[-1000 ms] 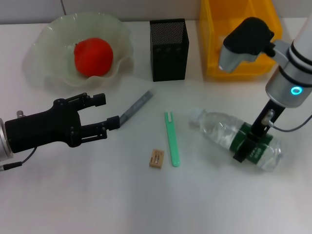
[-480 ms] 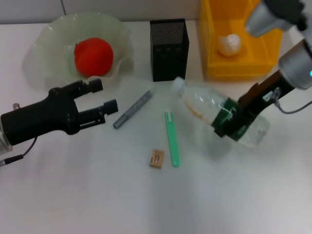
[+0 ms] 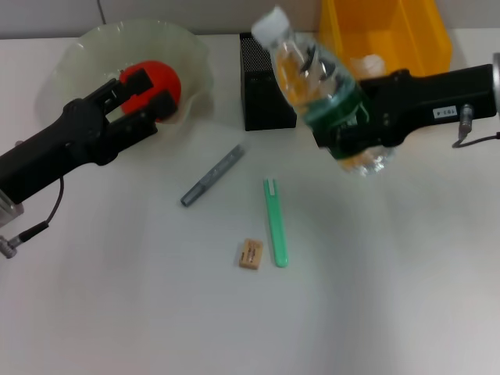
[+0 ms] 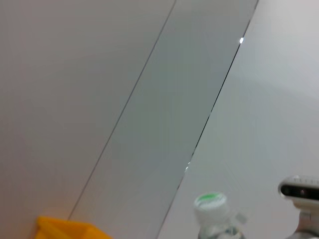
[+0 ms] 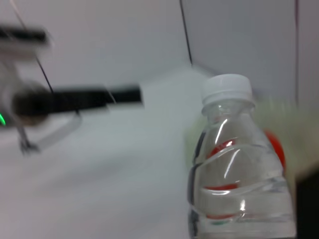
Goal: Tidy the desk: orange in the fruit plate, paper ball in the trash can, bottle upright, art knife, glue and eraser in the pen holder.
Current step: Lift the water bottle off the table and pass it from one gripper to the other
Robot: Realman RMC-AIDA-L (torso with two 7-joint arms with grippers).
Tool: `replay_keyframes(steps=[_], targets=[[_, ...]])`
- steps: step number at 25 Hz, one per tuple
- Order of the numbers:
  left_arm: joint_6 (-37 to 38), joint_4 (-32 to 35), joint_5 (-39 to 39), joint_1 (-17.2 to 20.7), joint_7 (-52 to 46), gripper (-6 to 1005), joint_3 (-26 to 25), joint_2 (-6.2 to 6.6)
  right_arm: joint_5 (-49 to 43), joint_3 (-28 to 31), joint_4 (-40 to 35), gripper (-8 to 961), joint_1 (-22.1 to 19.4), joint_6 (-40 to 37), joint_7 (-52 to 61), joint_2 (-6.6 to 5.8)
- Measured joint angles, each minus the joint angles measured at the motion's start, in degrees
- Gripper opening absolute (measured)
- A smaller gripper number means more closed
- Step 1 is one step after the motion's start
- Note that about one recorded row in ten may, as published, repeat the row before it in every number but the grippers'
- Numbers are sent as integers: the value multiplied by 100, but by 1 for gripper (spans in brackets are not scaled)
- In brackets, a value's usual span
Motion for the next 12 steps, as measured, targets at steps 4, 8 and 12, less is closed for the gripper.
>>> replay_keyframes(steps=[4,8,12], targets=[[107,-159,-132,-133,-275,800,-4,-15,750,68,465,768,-72,-76,-780,-50],[237,-348,-232,-327,-369,800,8,-25,1046,48,775,768,-11,-308,-1190,-38],[280,-480,-246,-471,-382,799,5,-33,1194,16,1035,768,71,-444,-1358,-17]])
